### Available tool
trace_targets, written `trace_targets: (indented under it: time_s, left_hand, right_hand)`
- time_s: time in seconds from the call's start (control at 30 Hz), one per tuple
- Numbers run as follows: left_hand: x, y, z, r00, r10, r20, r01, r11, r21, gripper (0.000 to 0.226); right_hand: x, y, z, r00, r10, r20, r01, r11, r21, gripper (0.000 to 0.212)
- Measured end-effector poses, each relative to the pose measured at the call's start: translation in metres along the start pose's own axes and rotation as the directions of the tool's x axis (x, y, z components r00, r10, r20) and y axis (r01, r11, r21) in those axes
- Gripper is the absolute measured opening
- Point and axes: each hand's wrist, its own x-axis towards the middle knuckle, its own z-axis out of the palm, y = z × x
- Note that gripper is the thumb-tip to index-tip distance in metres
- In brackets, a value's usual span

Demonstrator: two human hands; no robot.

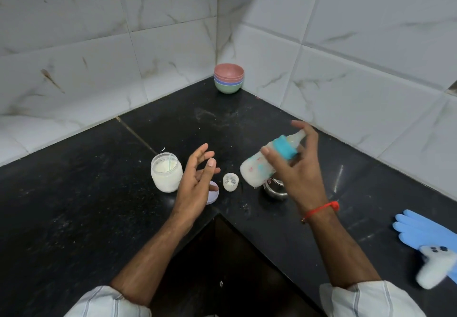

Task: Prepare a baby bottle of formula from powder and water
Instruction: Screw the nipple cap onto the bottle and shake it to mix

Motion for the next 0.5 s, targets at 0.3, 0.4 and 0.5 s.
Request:
trace_targets:
  time_s: [0.3, 0.4, 0.5]
  left_hand:
    - [-0.005, -0.003, 0.002, 1.000, -0.011, 0.017, 0.011, 1.000, 0.001, 0.039]
    - [-0.009, -0.002, 0.004, 0.997, 0.012, 0.070, -0.014, 0.999, 0.029, 0.045]
    - [-0.018, 0.000, 0.010, 0.977, 0.061, 0.203, -0.082, 0.992, 0.096, 0.056]
  right_hand:
    - [-0.003, -0.007, 0.001, 0.980, -0.161, 0.117, 0.189, 0.937, -0.294, 0.071]
    - [-0.007, 0.002, 0.003, 0.976, -0.138, 0.169, 0.183, 0.939, -0.292, 0.069]
    - [-0.009, 0.004, 0.006, 0.966, -0.167, 0.198, 0.216, 0.941, -0.261, 0.070]
